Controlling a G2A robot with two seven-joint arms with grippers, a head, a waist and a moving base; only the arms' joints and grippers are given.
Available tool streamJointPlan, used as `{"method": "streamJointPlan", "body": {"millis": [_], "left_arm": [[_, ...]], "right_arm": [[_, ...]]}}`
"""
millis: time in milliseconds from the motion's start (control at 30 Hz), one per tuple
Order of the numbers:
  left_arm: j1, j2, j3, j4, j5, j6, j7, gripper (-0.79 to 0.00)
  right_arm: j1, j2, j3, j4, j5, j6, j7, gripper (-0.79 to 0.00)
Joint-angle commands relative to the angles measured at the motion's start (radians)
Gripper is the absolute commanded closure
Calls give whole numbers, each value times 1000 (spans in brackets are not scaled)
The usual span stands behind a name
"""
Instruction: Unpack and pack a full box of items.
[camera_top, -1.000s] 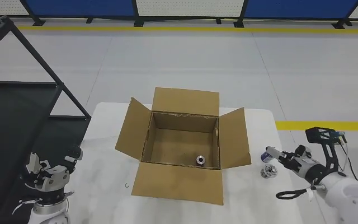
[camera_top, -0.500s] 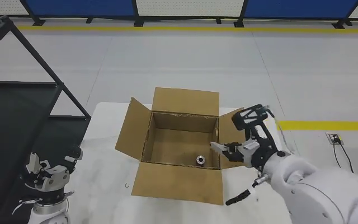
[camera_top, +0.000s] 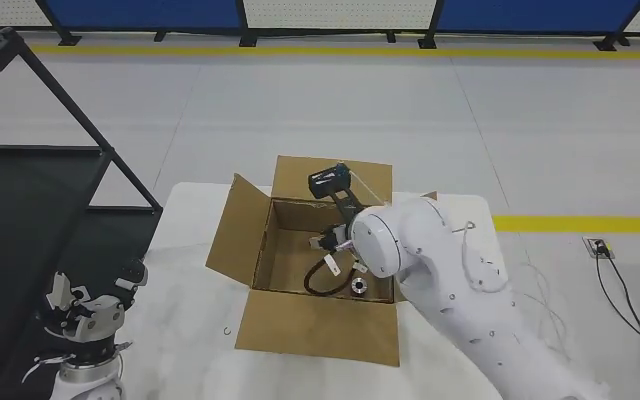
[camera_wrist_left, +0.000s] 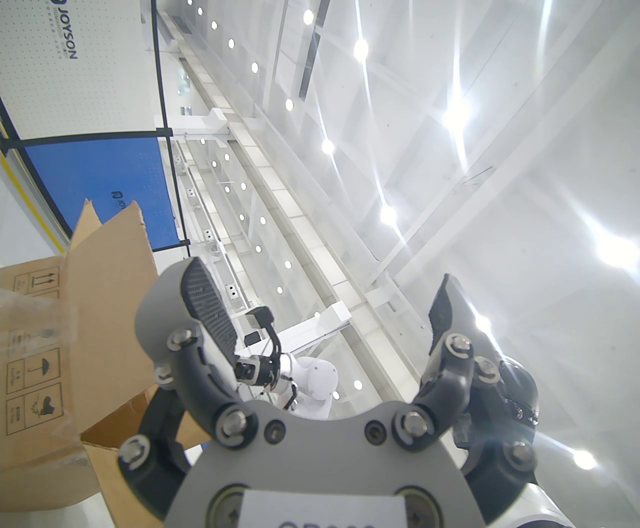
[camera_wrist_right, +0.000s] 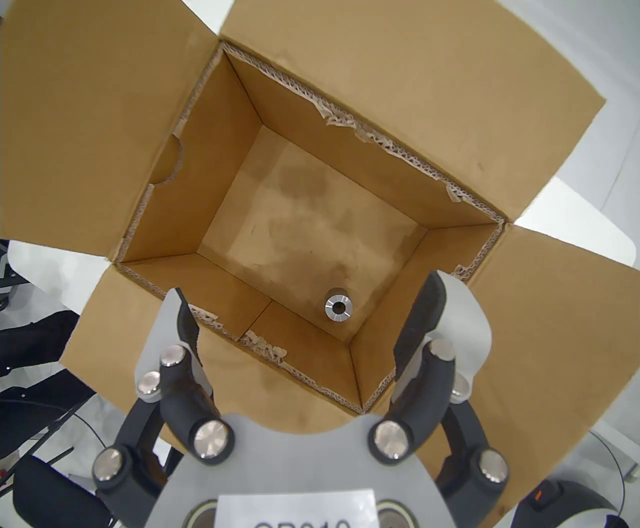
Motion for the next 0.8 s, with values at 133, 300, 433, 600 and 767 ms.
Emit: {"method": "streamJointPlan", "body": {"millis": [133, 300, 433, 600, 767], "left_arm": [[0, 0, 0, 0, 0, 0, 0, -785], [0, 0, 0, 0, 0, 0, 0, -785], [0, 0, 0, 0, 0, 0, 0, -785], [0, 0, 0, 0, 0, 0, 0, -785], [0, 0, 0, 0, 0, 0, 0, -785]], "right_arm": [[49, -37, -46, 245, 40, -38, 38, -785], [55, -63, -58, 375, 95, -29, 29, -785], [55, -68, -59, 399, 109, -27, 27, -785], [55, -68, -59, 399, 109, -27, 27, -785], [51, -68, -60, 399, 107, -27, 19, -785]]}}
